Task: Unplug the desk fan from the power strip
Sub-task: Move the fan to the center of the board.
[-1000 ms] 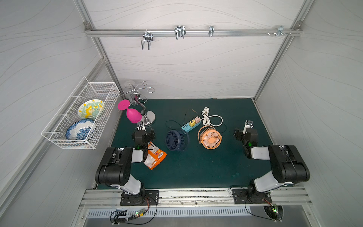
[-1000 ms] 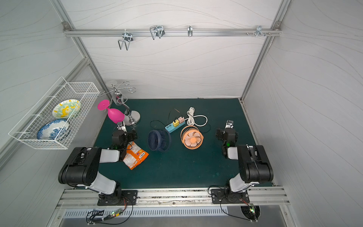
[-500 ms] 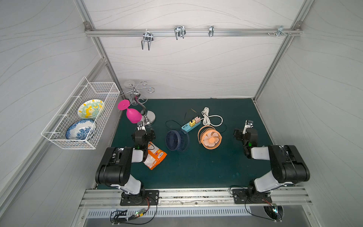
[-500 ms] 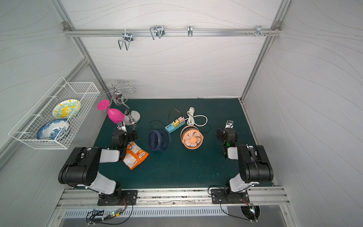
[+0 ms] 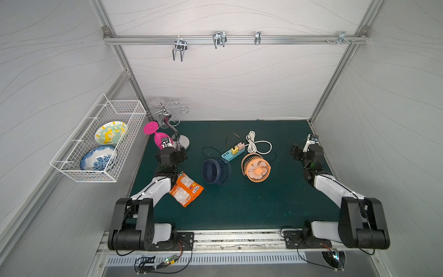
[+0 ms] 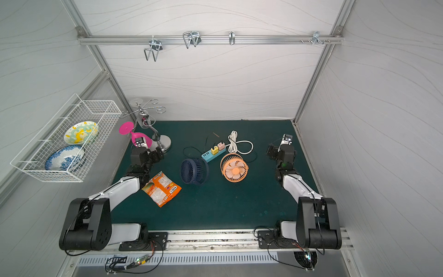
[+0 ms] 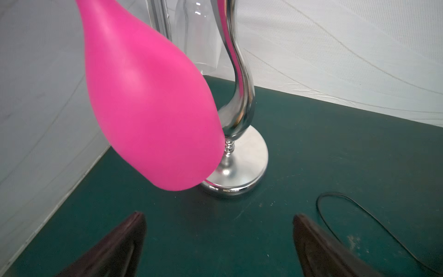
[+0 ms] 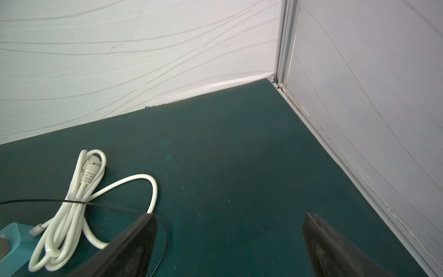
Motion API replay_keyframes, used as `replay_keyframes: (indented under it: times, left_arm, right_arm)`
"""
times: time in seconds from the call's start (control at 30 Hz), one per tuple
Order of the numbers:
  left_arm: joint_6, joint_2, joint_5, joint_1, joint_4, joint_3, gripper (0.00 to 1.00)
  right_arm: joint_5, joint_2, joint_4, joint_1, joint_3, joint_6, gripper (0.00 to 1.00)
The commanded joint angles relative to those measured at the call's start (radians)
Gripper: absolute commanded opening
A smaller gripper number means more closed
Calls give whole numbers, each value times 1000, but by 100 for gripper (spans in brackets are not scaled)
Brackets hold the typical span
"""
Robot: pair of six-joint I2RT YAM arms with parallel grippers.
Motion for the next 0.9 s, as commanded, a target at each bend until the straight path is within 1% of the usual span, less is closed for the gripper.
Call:
replay_keyframes:
  times: [0.0,0.1,0.13,0.17,0.2,0.23,0.27,0.33,0.37,0.43,0.53,0.63,0.73,0.8,0.87]
  left_arm:
    - [-108,-48,96,-4,-179,69,100]
    - [-214,-83,216,-2,-189,72,100]
    - [-264,-90,249,-2,-200,76,100]
    - [-330,-94,257,-2,-231,90,100]
    - [-414,-97,242,-2,-293,114,100]
    - [-495,-96,217,-1,-375,147,100]
    - [-505,-89,249,1,-420,186,99]
    - [-461,-95,330,-1,-435,223,89]
    - [-448,-107,344,-4,-458,241,88]
    - [-431,-123,363,-17,-518,278,90]
    - [-407,-131,421,-45,-579,309,98]
    - [-369,-133,506,-72,-591,334,100]
    - [-352,-110,544,-96,-626,386,100]
    - [-337,-77,590,-108,-650,438,100]
    - [-312,-29,608,-130,-691,500,100]
  right_arm:
    - [-30,-54,-168,-8,76,99,99]
    - [-19,-105,-295,-26,152,267,99]
    - [0,-119,-385,-38,185,377,99]
    - [20,-132,-543,-53,245,497,99]
    - [23,-138,-647,-73,288,615,99]
    - [-12,-146,-696,-101,309,675,99]
    - [-135,-161,-668,-140,307,694,99]
    - [-256,-182,-627,-168,298,694,99]
    - [-277,-187,-637,-169,306,696,99]
    - [-338,-189,-652,-171,330,687,99]
    - [-425,-170,-721,-170,381,657,99]
    - [-489,-154,-782,-165,416,636,99]
    - [-518,-150,-833,-137,436,615,99]
    - [-508,-150,-856,-103,448,597,99]
    - [-510,-146,-871,-69,457,578,99]
